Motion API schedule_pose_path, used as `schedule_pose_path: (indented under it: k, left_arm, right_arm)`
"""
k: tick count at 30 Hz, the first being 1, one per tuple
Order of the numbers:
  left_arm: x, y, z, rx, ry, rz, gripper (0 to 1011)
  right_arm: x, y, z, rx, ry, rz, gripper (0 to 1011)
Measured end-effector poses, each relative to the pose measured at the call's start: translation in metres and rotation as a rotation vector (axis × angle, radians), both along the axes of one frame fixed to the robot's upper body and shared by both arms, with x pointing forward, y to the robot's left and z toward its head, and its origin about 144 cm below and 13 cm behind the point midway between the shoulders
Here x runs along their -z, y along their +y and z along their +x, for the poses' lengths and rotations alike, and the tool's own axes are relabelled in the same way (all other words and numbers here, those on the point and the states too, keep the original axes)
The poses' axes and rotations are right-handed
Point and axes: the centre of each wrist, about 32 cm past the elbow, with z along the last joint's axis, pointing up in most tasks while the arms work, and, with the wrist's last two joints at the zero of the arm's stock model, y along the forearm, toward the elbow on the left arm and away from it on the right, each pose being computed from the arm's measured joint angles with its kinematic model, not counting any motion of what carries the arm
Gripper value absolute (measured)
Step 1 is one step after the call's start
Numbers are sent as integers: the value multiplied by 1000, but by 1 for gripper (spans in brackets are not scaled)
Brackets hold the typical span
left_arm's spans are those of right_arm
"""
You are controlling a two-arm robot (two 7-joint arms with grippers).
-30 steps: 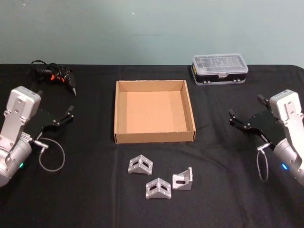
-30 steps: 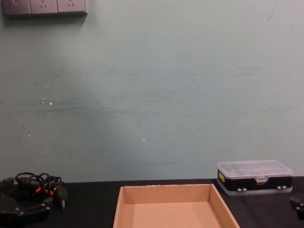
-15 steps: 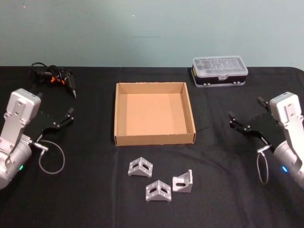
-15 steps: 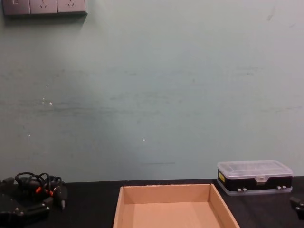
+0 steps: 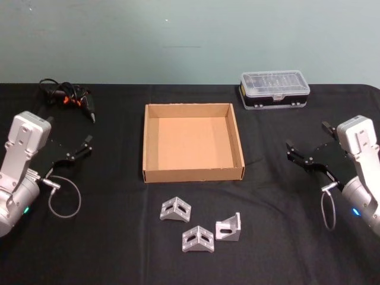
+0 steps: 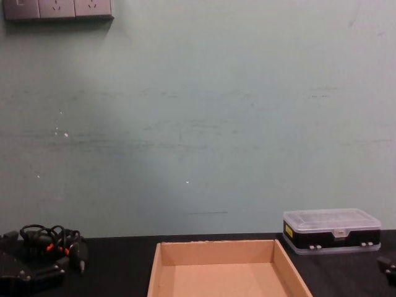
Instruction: Use one hand to pick up the angle iron from the table and place it into the box.
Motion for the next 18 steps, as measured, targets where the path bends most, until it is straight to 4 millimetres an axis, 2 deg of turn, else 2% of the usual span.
schedule_pose_path:
  k: [18]
  left_arm:
    - [0, 0, 0, 0, 0, 0, 1011]
  right_arm:
    - [0, 0, 0, 0, 0, 0, 1003]
